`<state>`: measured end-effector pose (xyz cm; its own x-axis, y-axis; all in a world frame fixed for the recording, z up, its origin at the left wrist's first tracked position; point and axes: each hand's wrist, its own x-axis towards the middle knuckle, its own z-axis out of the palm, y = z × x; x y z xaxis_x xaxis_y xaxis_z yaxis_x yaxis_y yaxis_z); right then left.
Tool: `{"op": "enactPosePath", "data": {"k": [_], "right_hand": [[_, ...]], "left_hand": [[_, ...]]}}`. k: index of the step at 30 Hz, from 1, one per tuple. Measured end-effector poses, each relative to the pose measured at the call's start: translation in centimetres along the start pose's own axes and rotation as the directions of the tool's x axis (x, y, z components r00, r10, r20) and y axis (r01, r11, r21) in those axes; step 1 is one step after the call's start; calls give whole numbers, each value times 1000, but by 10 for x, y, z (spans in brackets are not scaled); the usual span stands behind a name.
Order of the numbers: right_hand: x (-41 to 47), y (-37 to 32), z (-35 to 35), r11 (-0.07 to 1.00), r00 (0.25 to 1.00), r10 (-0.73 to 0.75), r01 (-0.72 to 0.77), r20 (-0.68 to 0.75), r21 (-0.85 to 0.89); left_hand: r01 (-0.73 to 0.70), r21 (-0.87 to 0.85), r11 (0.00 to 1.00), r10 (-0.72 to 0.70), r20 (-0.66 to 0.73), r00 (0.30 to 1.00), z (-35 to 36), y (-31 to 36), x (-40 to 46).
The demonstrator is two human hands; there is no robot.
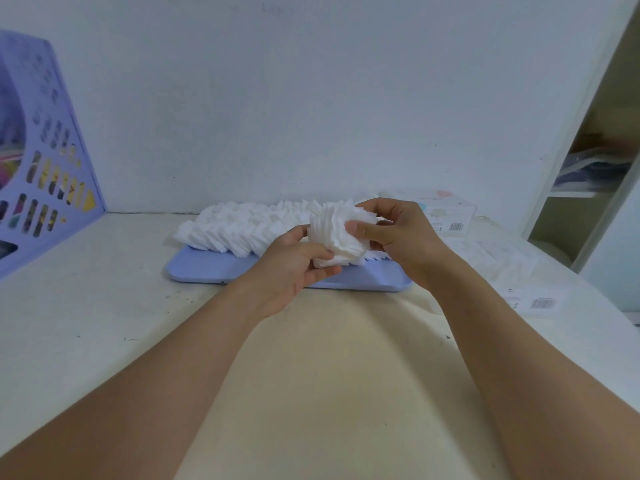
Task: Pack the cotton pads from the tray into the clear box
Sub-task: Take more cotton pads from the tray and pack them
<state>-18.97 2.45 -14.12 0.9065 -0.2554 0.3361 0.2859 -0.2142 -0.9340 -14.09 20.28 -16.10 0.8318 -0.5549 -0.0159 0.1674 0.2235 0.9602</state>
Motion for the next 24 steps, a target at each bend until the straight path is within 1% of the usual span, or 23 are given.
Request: {"op": "enactPosePath", "data": {"k": [4, 7, 10, 12, 14, 15, 18, 21, 24], "right_hand": [[-1, 0, -1, 997, 999, 36, -39, 40, 60], [-2, -4, -5, 986, 996, 77, -82, 41, 145], [0, -9, -15, 963, 994, 111, -110, 8, 247], [1, -12, -19, 957, 992, 109, -120, 57, 264], [-1, -11, -16, 974, 986, 95, -120, 134, 192], [-3, -10, -11, 985, 985, 89, -109, 146, 136], [-4, -5, 1, 997, 995, 76, -75, 60, -8], [-3, -2, 3, 996, 998, 63, -63, -12, -61], [-3, 0, 6, 994, 998, 50, -54, -46, -95]], "left_hand": [[29, -87, 996, -29, 11, 1000, 0, -1, 1], [42, -150, 988, -46, -19, 999, -2, -2, 3], [46, -149, 988, -58, -74, 996, -2, -3, 5], [36, -130, 991, -47, -84, 995, -2, -3, 5], [18, -122, 992, -26, -66, 998, -1, -2, 3], [10, -114, 993, -15, -50, 999, -1, -1, 2], [2, -121, 993, -7, -34, 999, 1, 2, 0], [46, -221, 974, -61, -63, 996, 2, 5, -2], [36, -174, 984, -51, -86, 995, 4, 5, -2]]}}
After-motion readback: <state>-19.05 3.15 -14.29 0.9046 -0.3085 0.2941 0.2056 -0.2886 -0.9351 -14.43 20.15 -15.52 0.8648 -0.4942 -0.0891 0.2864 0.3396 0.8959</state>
